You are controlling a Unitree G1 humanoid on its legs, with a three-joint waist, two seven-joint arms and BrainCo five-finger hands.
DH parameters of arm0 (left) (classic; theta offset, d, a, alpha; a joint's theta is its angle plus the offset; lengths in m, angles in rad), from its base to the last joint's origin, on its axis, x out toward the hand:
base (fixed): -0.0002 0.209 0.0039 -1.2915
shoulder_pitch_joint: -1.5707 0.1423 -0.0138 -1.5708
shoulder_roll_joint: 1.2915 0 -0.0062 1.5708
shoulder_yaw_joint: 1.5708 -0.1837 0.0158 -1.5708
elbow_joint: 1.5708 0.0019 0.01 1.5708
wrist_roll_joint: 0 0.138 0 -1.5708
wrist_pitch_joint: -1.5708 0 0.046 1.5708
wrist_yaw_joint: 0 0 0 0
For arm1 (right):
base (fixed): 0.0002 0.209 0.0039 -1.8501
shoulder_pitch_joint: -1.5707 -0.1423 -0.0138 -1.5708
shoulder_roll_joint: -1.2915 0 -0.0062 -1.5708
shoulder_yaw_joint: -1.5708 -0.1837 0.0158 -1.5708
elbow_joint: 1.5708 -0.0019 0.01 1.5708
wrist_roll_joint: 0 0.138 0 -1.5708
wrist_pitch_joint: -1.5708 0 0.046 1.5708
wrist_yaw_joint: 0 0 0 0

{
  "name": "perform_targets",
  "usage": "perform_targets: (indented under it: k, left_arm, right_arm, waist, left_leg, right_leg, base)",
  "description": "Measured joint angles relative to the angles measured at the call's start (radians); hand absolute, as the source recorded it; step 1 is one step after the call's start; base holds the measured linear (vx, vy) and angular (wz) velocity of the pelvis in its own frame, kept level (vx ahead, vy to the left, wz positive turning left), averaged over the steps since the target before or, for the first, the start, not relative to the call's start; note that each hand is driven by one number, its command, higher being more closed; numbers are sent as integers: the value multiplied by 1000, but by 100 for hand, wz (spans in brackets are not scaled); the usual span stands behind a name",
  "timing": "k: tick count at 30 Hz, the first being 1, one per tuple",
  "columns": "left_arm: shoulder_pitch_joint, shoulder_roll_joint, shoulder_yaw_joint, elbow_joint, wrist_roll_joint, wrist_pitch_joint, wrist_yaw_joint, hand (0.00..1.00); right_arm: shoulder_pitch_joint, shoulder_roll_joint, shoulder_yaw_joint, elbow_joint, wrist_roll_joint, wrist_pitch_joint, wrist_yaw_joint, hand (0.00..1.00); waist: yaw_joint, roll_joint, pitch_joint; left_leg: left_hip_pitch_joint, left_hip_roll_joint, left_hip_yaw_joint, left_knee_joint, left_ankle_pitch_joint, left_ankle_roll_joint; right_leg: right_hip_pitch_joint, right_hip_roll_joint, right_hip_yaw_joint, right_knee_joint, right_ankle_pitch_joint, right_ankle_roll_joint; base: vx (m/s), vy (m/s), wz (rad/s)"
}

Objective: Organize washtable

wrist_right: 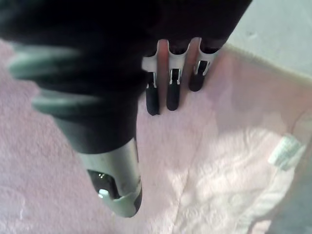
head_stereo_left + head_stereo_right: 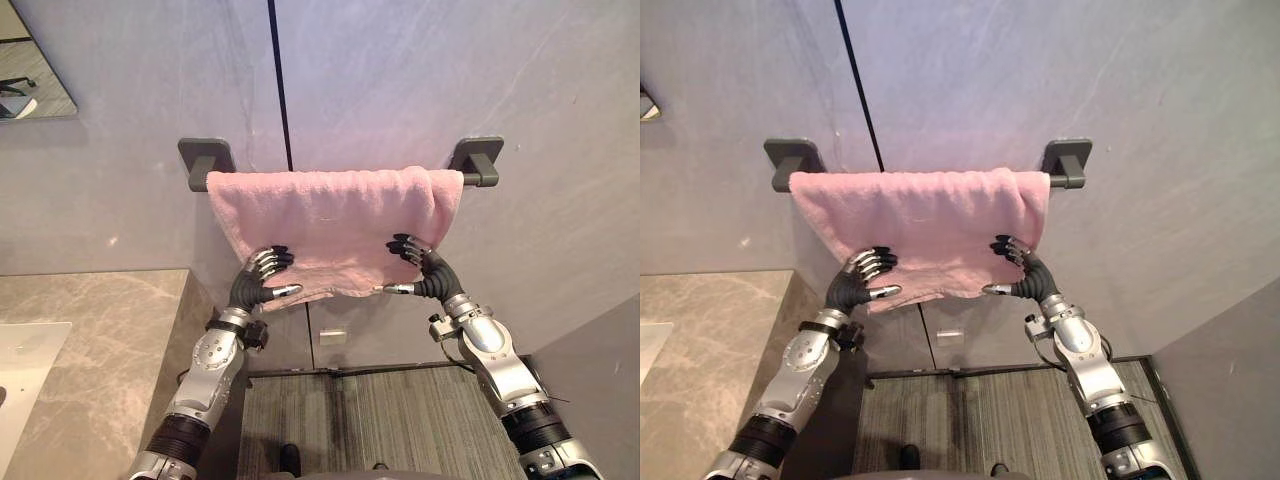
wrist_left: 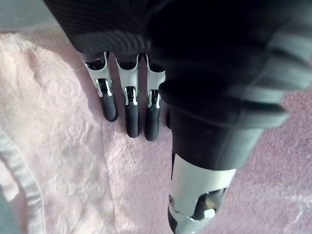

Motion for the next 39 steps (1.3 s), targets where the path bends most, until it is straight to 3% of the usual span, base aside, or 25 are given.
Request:
perform_targets:
  k: [8, 15, 28, 32, 39]
  left_arm:
    - [29, -50, 159, -8, 9, -9, 29, 0]
    - [142, -115, 246, -138, 9, -23, 21, 0]
    - [337, -176, 292, -238, -5, -38, -50, 0]
    - [371, -175, 287, -153, -1, -37, -67, 0]
    - [418, -168, 233, 97, 128, -15, -79, 0]
  right_arm:
    - [33, 12, -152, -1, 18, -21, -17, 0]
    - [119, 66, -255, -9, 16, -22, -17, 0]
    - [254, 117, -336, -46, -35, -29, -21, 0]
    - [301, 117, -336, 6, -113, -28, -21, 0]
    - [356, 116, -311, 211, -243, -26, -19, 0]
  waist:
    - [0, -1, 0]
    - [-1, -1, 0]
    - [0, 1, 0]
    - [-2, 4, 0]
    - [-2, 20, 9]
  left_leg:
    - [5, 12, -4, -5, 4, -7]
    - [11, 3, -13, -4, 4, -7]
    - [20, -9, -20, -5, 3, -6]
    - [28, -10, -31, -5, 2, -5]
    - [32, -9, -41, -5, 1, -6]
  right_leg:
    - [16, 9, -1, -24, 15, -5]
    - [32, 13, -14, -25, 14, -4]
    - [37, 0, -29, -18, 2, 4]
    - [52, -2, -45, -21, -1, 6]
    - [60, -2, -51, -20, -6, 5]
  base:
    - [-25, -10, 0]
    - [4, -8, 4]
    - [-13, -5, 2]
    - [-11, -13, 9]
    - [-12, -10, 3]
